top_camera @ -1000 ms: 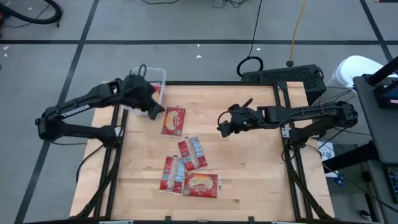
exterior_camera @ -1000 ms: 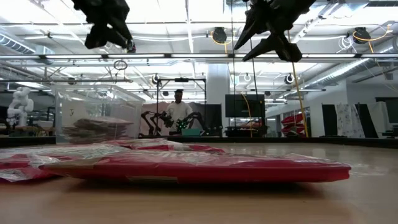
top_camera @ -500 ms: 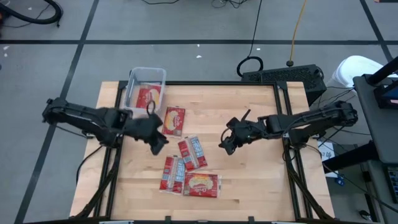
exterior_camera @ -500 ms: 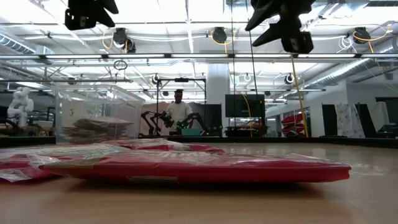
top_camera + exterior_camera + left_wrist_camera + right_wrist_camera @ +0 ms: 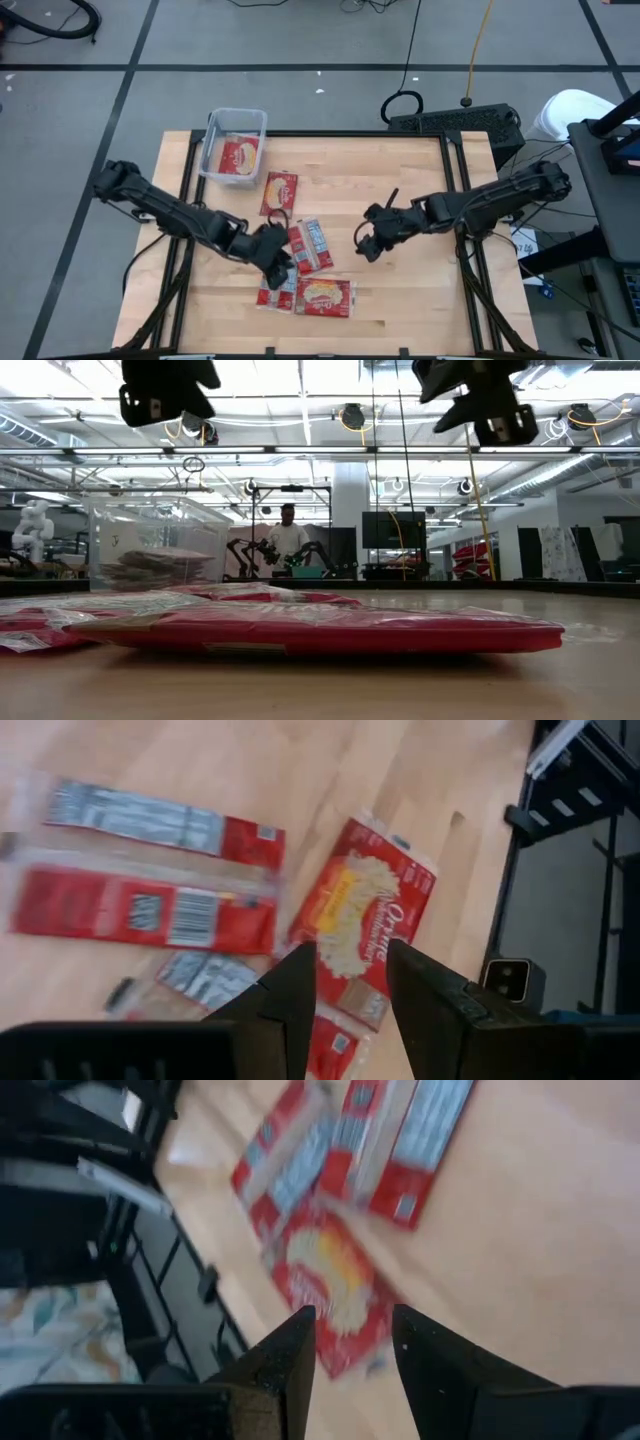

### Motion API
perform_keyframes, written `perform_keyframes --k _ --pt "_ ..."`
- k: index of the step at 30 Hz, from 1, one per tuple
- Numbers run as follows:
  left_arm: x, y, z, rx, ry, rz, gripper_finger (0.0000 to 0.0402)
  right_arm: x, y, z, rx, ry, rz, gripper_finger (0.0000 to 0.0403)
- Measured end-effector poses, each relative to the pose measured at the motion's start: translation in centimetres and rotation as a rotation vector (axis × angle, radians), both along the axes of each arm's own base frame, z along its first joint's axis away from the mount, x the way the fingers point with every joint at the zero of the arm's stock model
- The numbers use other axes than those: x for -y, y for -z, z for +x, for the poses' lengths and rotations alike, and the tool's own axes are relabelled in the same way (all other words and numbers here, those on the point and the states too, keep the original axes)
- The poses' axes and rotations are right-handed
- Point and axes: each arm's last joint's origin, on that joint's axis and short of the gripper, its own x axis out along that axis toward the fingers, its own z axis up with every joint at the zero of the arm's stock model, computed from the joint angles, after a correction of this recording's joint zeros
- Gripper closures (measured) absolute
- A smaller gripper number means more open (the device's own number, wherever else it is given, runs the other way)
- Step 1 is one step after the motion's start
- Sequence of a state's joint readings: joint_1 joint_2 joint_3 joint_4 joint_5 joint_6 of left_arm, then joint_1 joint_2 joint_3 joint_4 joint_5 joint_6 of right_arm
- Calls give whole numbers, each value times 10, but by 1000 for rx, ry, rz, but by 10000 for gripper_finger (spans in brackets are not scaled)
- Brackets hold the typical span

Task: Sort popcorn bags into baskets
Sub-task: Put the red popcorn bag into the transparent container

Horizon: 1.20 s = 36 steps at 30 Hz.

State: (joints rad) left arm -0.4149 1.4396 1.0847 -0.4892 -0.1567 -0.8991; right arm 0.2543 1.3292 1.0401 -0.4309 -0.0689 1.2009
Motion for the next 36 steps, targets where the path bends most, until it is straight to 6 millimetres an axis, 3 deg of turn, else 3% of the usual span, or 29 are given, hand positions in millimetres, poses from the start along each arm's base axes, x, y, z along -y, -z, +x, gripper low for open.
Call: perform_keyframes --k 6,15,22,30,36 --pt "15 20 19 23 64 -3 275 -21 25 0 -95 -74 109 265" --pt "39 60 41 -3 177 -72 275 -37 75 8 -102 -27 216 175" --pt "46 91 52 -63 168 -83 275 -39 109 21 -148 13 249 129" --pt "50 127 57 -157 172 -92 275 -46 132 34 -126 3 269 120" --pt "51 131 59 -163 164 -94 275 -46 135 35 -120 -19 243 120"
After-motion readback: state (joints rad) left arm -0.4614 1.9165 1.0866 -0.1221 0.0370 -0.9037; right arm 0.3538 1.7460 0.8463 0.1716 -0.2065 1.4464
